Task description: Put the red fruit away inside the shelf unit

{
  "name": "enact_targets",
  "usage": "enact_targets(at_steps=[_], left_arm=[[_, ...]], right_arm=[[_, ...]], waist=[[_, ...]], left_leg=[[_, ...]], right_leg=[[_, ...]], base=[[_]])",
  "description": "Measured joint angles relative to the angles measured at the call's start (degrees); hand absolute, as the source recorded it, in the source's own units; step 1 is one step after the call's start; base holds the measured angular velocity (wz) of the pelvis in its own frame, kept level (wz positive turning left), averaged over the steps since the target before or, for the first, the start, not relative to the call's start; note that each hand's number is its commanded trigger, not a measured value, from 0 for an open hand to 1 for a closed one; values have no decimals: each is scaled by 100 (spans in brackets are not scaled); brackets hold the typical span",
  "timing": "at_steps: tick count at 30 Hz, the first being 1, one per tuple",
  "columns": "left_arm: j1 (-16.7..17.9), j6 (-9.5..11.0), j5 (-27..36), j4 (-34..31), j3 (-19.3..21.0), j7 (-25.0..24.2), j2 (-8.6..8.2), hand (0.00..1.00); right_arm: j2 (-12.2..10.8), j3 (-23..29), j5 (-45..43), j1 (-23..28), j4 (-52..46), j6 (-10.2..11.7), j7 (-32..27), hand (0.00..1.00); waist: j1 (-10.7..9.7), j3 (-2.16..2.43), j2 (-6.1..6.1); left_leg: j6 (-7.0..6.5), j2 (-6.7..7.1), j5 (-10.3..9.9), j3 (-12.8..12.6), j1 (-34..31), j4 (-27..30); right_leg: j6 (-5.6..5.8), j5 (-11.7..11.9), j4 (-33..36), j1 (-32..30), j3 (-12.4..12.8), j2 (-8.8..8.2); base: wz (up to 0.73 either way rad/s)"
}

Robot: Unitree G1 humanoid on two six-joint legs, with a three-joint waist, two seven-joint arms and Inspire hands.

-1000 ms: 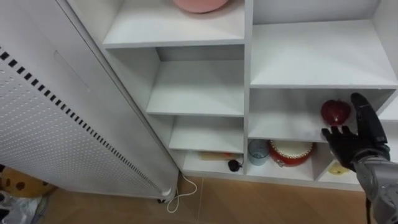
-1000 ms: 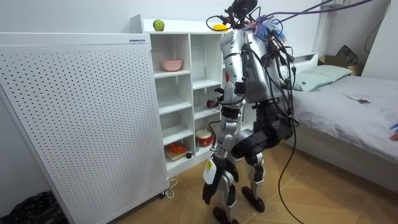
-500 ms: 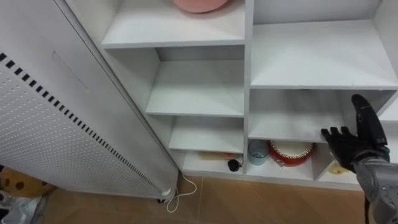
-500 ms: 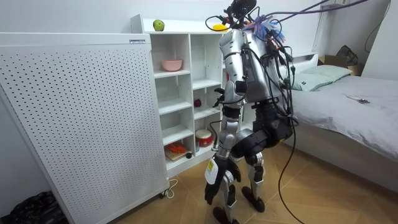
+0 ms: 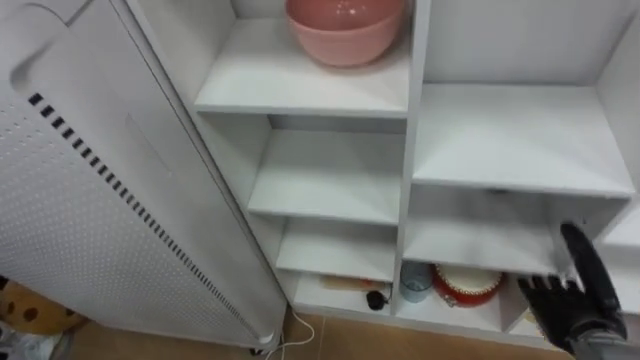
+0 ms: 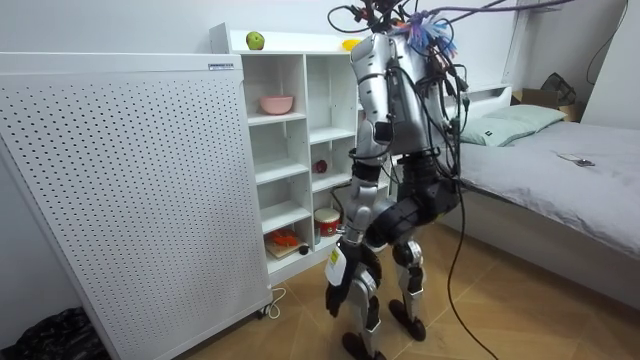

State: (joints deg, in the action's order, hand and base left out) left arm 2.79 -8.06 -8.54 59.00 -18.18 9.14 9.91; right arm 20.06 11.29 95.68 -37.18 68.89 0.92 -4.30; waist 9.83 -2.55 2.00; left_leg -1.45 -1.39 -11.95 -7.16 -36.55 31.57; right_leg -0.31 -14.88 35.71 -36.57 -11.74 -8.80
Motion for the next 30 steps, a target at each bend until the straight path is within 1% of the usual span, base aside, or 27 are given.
enact_targets(at_steps=[3,4,5,6,8,9,11,12,13,14,15,16,17,18,19,20,21,23,25,27,30], left_arm=[[8,-4,-6,129,185,-4,3,0],[0,0,-2,195,279,-4,3,0],[-11,11,-21,261,389,-3,2,0],[-18,20,-32,306,454,-3,0,0],[-17,131,-68,502,734,6,-5,0],[-3,150,-70,509,811,12,-2,0],[4,226,-71,503,959,50,33,0],[-1,232,-69,511,1021,50,25,0],[7,259,-75,520,1076,78,25,0],[49,346,-98,530,1200,143,27,0],[79,399,-113,528,1290,186,26,0],[150,474,-126,521,1488,237,24,0],[246,532,-124,515,1636,291,25,0],[287,560,-124,512,1676,316,27,0],[349,580,-120,512,1732,331,28,0],[375,578,-117,504,1774,332,27,0],[372,578,-118,495,1775,332,27,0],[355,604,-115,479,1760,332,6,0],[353,606,-113,466,1746,333,6,0],[325,606,-107,465,1764,328,-28,0],[305,608,-115,455,1950,319,-119,0]], right_arm=[[-41,1,-160,445,458,-113,333,0],[-85,-4,-221,681,596,-158,439,0],[-158,-19,-446,892,692,-179,515,0],[-210,-37,-530,1011,716,-179,564,0],[-384,-74,-890,1468,925,-204,689,0],[-415,-118,-1019,1581,971,-212,705,0],[-471,-507,-1559,2076,996,-229,777,0],[-480,-624,-1714,2177,1023,-227,807,0],[-506,-805,-2124,2351,1129,-244,875,0],[-553,-851,-2628,2554,1166,-311,892,0],[-584,-879,-2895,2651,1171,-332,902,0],[-659,-896,-3514,2842,1170,-340,935,0],[-715,-1039,-4234,3011,1161,-343,959,0],[-727,-1149,-4581,3072,1153,-344,972,0],[-749,-1366,-5282,3178,1105,-343,988,0],[-775,-1534,-5959,3191,1081,-346,993,0],[-789,-1607,-6262,3189,1058,-345,988,0],[-838,-1932,-7158,3206,904,-345,958,0],[-914,-2076,-7447,3228,835,-340,927,0],[-963,-2130,-7620,3311,827,-330,935,0],[-1022,-2122,-7848,3419,715,-280,927,0]], waist=[[-46,-4,-1],[-88,-3,-2],[-169,-2,-9],[-192,-2,-12],[-327,-1,-32],[-364,5,-36],[-415,28,-78],[-451,31,-87],[-530,52,-119],[-535,94,-192],[-549,109,-227],[-576,143,-310],[-605,195,-388],[-614,214,-417],[-626,247,-472],[-632,258,-512],[-642,252,-528],[-651,249,-541],[-657,236,-541],[-682,215,-530],[-654,212,-509]], left_leg=[[11,3,7,-6,451,-295],[17,8,12,-3,639,-423],[23,10,16,-6,804,-550],[31,10,21,-6,890,-625],[49,16,34,-40,1316,-933],[55,16,38,-42,1408,-1012],[69,10,47,-65,1669,-1171],[72,13,49,-57,1735,-1213],[75,20,51,-56,1898,-1288],[81,22,55,-52,2090,-1403],[85,21,57,-45,2196,-1454],[91,14,61,-36,2430,-1557],[97,8,64,-45,2650,-1660],[98,5,65,-57,2753,-1706],[99,-4,65,-64,2927,-1779],[99,-8,65,-83,3041,-1829],[101,-7,64,-93,3086,-1834],[101,-2,64,-94,3276,-1925],[101,6,63,-93,3447,-1999],[108,22,59,-115,3602,-2053],[109,38,58,-156,3735,-2147]], right_leg=[[38,34,-354,478,-77,37],[51,46,-498,686,-115,48],[76,53,-639,862,-110,83],[92,65,-730,953,-108,102],[121,99,-1031,1362,-104,148],[130,110,-1119,1458,-106,165],[147,145,-1353,1752,-143,204],[153,154,-1418,1836,-161,210],[165,162,-1534,2031,-196,224],[176,172,-1654,2218,-200,251],[177,181,-1722,2334,-217,265],[180,207,-1875,2587,-282,294],[190,240,-2085,2861,-292,334],[195,263,-2183,2983,-299,351],[194,322,-2350,3188,-311,386],[195,348,-2448,3318,-360,402],[199,364,-2498,3379,-380,403],[209,386,-2533,3542,-397,405],[220,392,-2562,3698,-399,404],[264,420,-2683,3875,-396,402],[277,429,-2712,3968,-303,392]], base=[[1],[6],[3],[-4],[-9],[-6],[-6],[0],[0],[0],[-5],[0],[0],[-7],[-13],[-13],[-9],[0],[6],[7],[-8]])
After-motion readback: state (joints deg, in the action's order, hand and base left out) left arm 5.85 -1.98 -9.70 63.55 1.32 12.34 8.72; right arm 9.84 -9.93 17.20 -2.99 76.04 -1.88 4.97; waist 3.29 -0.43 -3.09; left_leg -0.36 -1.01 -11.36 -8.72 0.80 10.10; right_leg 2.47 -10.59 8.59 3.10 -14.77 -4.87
